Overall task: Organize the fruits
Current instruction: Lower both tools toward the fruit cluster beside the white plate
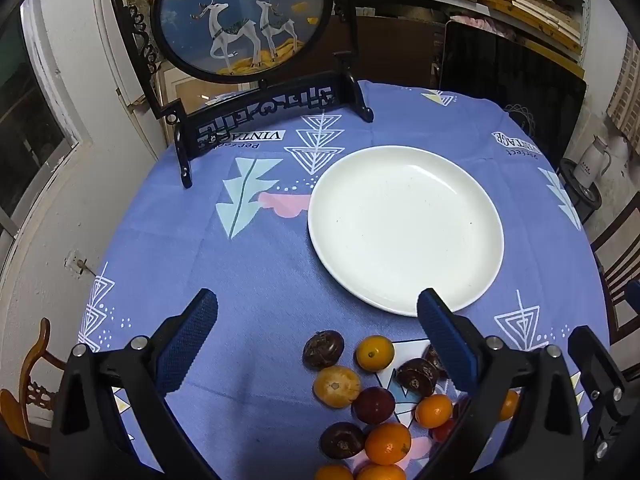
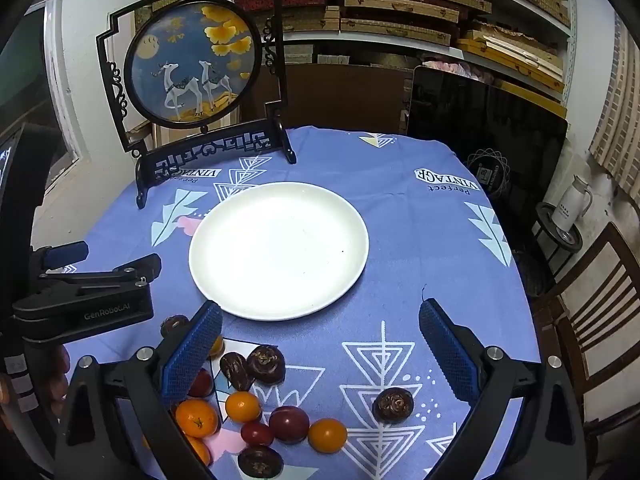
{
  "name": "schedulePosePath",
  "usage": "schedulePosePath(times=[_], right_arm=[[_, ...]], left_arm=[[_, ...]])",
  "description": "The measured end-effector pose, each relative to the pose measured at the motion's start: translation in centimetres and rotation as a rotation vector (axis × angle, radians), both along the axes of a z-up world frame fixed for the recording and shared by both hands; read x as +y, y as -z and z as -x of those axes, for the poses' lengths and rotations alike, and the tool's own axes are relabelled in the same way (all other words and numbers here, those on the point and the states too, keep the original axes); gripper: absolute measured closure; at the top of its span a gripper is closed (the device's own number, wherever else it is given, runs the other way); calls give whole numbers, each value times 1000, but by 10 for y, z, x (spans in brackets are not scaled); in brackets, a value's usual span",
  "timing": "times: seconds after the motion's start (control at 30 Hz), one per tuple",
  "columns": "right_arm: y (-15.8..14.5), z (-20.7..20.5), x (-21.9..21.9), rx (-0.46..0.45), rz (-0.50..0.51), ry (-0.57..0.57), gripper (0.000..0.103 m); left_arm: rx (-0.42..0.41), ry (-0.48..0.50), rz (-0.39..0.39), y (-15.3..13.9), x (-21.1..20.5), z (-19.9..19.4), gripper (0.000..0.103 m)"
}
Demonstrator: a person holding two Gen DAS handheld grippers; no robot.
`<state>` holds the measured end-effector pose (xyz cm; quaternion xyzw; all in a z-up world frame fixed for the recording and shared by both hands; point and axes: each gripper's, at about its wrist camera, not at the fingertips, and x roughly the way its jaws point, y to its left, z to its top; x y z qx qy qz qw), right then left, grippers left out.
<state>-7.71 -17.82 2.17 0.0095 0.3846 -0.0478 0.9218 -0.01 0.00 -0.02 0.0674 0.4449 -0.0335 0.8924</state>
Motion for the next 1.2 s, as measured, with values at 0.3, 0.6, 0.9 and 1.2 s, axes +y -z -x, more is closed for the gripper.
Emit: schedulePosePath(times=[0.3,0.6,0.9,1.2], right_arm=[[5,1,-4,15,-13,10,4],[14,20,-21,24,-31,-29,4],[81,70,-53,214,-40,-58,4],[116,87,-4,339,-160,-236,4]], left_arm=[[16,-4,-8,4,-4,3,5],[-1,29,-51,10,9,9,5],[62,178,-13,49,44,56,5],[212,349,0,85,62,114,5]])
